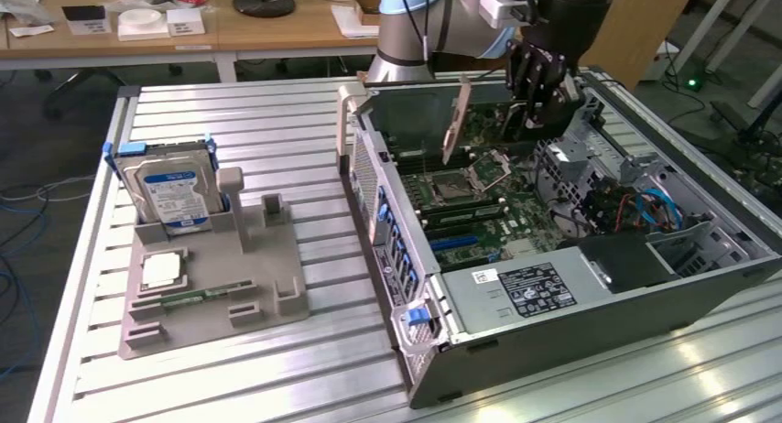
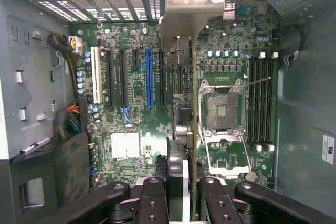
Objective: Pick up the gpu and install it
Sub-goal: 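Insert the gpu into the slot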
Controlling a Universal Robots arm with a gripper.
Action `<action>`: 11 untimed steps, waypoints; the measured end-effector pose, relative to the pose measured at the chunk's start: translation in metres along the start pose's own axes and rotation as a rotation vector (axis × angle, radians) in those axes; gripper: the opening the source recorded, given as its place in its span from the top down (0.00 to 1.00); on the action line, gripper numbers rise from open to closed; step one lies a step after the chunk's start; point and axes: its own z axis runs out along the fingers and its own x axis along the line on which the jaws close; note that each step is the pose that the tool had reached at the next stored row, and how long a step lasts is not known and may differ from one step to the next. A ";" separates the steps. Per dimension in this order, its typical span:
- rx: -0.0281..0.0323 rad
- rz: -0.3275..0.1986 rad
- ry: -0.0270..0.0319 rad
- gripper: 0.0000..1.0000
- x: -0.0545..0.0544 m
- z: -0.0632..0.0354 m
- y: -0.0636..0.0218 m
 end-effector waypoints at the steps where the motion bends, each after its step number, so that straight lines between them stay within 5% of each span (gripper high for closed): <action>1: -0.0004 0.000 0.0001 0.72 0.000 0.0004 0.0001; 11: -0.0016 0.000 0.0001 0.72 0.000 0.0015 0.0010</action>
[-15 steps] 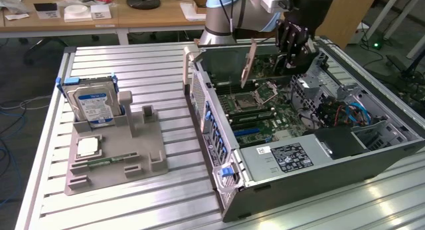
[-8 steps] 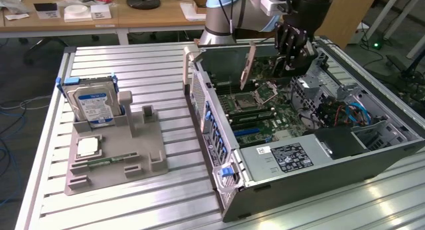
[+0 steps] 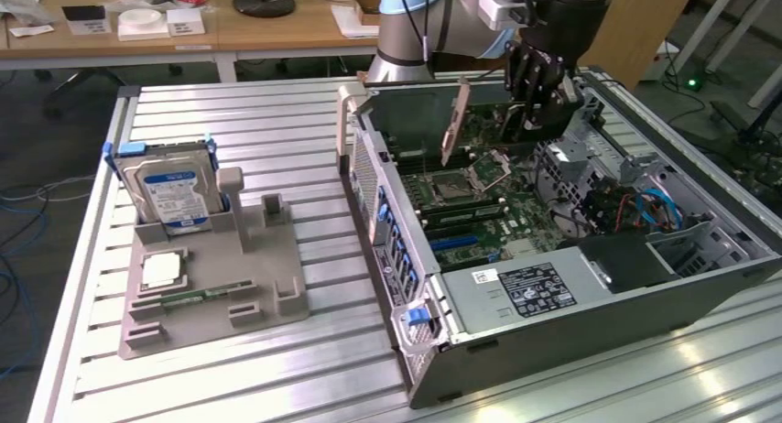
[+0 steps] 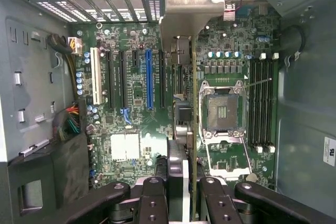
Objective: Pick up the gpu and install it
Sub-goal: 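Insert the gpu into the slot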
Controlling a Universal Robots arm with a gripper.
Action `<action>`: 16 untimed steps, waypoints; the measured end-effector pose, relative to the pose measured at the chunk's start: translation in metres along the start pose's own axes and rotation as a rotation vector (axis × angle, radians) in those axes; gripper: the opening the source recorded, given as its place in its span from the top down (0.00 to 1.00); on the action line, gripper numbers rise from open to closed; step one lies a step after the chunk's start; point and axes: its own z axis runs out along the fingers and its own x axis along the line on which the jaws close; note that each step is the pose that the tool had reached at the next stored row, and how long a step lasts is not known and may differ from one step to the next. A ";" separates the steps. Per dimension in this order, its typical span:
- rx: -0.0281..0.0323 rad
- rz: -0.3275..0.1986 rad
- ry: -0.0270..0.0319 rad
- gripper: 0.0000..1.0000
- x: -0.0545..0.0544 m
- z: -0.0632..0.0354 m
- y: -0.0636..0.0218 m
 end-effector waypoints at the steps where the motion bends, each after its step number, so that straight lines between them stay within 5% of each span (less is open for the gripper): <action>1: 0.0000 0.000 0.0000 0.72 0.000 0.0000 0.0000; 16: -0.0021 -0.005 -0.0002 0.72 0.001 0.0162 0.0109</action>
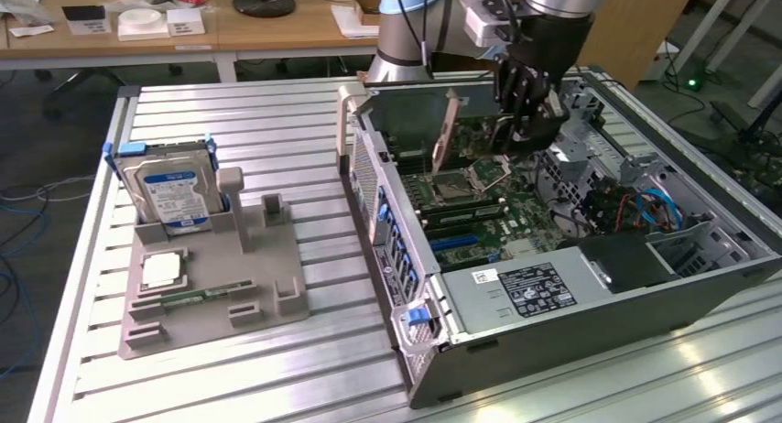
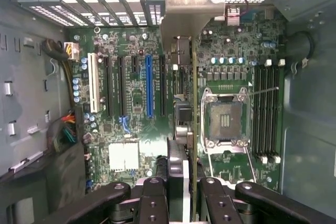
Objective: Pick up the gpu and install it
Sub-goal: 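Insert the gpu into the slot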
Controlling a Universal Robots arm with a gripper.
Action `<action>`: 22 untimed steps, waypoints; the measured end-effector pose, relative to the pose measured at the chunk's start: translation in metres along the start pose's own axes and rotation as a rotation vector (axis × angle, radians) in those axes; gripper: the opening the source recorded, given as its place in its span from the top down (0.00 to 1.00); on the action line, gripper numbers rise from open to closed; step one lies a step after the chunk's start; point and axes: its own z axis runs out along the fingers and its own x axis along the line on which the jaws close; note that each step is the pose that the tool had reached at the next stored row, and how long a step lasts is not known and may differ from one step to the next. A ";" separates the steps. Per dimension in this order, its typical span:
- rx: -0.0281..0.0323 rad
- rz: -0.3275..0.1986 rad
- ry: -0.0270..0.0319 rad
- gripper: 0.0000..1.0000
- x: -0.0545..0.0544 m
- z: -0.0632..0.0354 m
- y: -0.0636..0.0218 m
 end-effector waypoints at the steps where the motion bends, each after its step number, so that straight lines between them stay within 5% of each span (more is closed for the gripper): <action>1: -0.0001 -0.003 -0.0001 0.72 0.000 0.0003 0.0005; 11: -0.0001 -0.015 -0.0009 0.72 0.007 0.0084 0.0013; 16: -0.0002 -0.015 -0.0007 0.72 0.008 0.0125 0.0143; 22: -0.0003 -0.015 -0.0007 0.72 0.018 0.0151 0.0155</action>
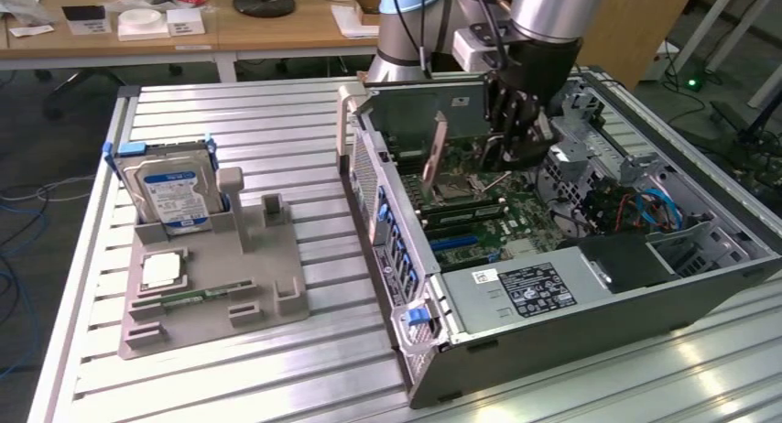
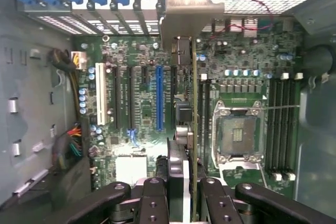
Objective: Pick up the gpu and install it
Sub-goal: 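Insert the gpu into the slot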
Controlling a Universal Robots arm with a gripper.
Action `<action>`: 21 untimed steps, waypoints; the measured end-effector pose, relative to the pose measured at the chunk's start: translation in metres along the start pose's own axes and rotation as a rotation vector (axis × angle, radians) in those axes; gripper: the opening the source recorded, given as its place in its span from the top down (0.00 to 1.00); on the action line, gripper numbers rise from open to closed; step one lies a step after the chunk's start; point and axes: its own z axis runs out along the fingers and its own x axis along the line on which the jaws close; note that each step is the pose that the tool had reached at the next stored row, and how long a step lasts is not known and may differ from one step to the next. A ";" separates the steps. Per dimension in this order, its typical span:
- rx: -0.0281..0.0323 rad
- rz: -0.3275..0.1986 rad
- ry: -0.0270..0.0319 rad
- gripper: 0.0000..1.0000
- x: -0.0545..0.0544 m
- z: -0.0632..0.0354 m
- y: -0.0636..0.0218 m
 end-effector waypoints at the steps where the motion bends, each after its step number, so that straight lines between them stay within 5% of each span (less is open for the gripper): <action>1: 0.0000 0.000 0.0001 0.72 0.003 0.0003 0.0001; 5: 0.0000 0.000 0.0000 0.72 0.010 0.0020 0.0005; 21: 0.0001 0.000 0.0014 0.72 0.011 0.0292 0.0112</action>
